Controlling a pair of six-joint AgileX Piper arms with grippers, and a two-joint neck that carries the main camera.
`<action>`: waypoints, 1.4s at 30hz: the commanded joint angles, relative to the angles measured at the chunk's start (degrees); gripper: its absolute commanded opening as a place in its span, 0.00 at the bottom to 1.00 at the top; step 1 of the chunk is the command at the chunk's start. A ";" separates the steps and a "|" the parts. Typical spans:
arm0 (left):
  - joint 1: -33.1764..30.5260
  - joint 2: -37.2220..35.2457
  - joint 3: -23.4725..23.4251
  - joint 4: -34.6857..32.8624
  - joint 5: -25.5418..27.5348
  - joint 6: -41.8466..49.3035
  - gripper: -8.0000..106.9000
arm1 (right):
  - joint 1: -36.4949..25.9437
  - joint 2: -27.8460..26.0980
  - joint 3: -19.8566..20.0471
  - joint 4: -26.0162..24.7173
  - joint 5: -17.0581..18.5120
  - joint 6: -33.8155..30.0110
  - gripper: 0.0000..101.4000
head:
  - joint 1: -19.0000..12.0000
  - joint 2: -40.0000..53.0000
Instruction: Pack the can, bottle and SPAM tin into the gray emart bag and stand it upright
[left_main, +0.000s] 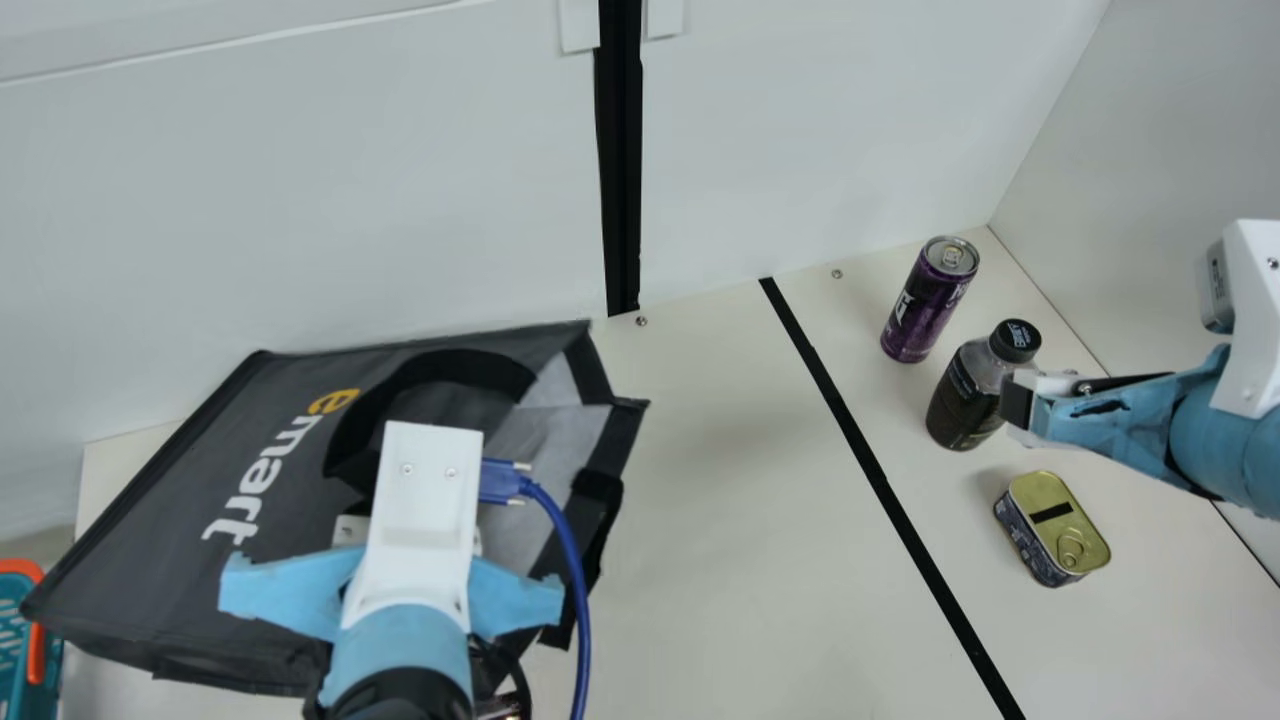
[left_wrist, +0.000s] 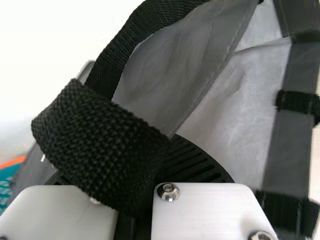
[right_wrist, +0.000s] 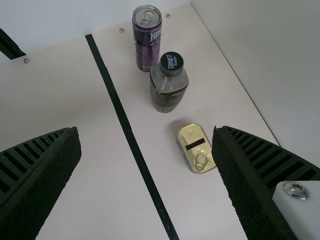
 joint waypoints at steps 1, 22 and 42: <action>-0.50 0.15 -0.39 -0.95 -0.04 -0.54 0.00 | 0.00 0.00 0.00 0.00 0.00 0.00 0.94 | -1.30 -0.14; -1.86 -0.32 -4.66 -14.41 -1.67 -7.52 0.00 | 0.00 0.00 0.00 0.00 0.00 0.00 0.94 | -1.30 -0.14; 9.88 -5.57 11.80 -30.25 -22.31 -5.33 0.00 | 0.00 0.00 0.00 0.00 0.00 0.00 0.94 | -1.30 -0.14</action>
